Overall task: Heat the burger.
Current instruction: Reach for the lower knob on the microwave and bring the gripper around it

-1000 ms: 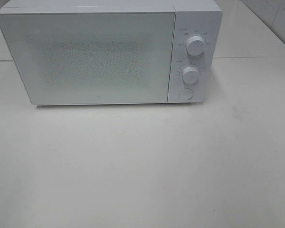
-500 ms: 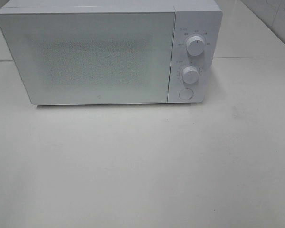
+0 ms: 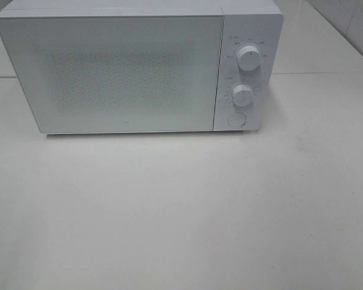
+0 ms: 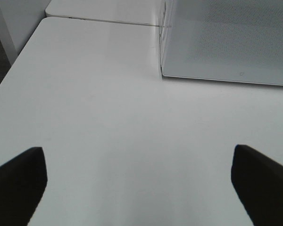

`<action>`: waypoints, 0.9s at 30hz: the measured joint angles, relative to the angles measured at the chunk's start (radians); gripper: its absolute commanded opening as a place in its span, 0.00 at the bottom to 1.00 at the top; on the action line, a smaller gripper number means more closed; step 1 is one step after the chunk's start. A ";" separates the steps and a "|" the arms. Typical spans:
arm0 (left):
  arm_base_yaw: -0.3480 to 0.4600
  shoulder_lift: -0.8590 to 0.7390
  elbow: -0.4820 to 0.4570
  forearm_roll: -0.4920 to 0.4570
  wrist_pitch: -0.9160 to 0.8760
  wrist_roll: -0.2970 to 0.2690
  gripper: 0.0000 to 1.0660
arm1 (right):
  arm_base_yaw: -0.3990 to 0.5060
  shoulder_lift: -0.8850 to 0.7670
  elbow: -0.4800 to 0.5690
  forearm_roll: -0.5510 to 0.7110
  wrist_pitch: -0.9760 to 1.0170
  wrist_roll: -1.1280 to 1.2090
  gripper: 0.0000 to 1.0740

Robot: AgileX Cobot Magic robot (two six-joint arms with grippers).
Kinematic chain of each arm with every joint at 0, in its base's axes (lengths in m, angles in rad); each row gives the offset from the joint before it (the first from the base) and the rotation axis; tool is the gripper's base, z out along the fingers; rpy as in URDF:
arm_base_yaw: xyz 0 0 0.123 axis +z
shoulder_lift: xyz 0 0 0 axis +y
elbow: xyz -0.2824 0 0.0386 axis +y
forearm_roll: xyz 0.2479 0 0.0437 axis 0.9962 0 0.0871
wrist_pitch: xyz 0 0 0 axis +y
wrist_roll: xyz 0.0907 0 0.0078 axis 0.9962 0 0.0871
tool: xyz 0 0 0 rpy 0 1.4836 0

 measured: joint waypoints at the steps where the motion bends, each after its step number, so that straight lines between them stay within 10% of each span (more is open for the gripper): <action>1: 0.000 0.000 0.000 0.000 0.000 0.000 0.92 | 0.000 0.000 0.000 0.000 0.000 0.000 0.70; 27: 0.000 0.000 0.000 0.000 0.000 0.000 0.92 | 0.000 0.000 0.000 0.000 0.000 0.000 0.70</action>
